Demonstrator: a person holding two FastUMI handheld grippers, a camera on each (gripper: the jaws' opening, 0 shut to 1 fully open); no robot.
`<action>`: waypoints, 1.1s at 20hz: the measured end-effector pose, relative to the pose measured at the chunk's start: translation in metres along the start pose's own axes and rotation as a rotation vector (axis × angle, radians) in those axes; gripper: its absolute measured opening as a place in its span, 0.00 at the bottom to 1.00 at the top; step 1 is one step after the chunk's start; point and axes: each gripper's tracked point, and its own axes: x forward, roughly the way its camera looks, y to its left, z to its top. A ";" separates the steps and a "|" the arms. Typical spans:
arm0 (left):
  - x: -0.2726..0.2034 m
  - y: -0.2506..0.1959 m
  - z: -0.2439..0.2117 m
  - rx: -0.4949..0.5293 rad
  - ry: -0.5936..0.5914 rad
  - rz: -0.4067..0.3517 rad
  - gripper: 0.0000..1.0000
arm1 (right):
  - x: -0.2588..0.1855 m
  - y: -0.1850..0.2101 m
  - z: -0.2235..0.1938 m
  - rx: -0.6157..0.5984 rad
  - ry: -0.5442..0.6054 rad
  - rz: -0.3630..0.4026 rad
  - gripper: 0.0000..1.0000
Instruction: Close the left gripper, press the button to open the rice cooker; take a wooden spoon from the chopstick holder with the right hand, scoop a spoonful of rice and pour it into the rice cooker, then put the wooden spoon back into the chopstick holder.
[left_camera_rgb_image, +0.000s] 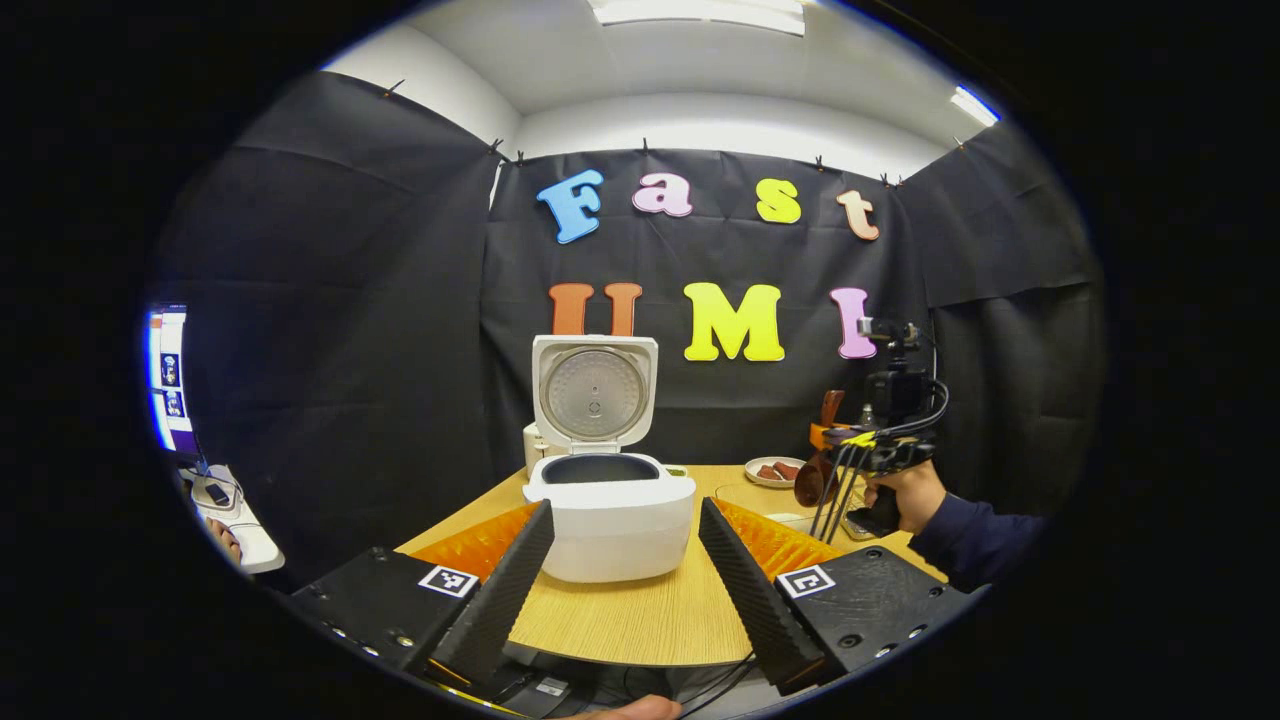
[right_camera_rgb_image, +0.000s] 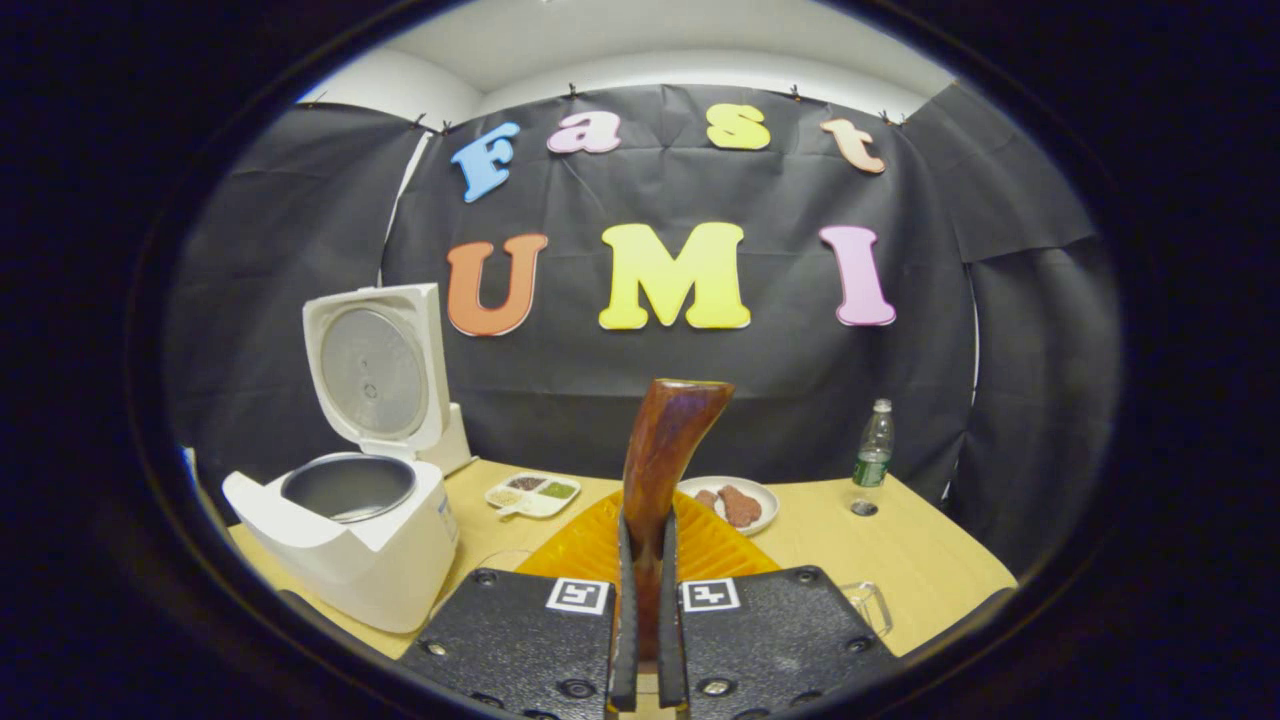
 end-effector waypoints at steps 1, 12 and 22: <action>0.001 0.002 -0.001 -0.002 0.003 0.003 0.93 | 0.010 0.003 -0.012 -0.007 0.011 -0.013 0.13; 0.013 0.031 -0.028 -0.047 0.057 0.036 0.94 | 0.047 0.004 -0.069 -0.055 0.019 -0.181 0.13; 0.007 0.032 -0.029 -0.037 0.041 0.031 0.93 | 0.035 0.080 -0.087 0.124 0.113 0.056 0.13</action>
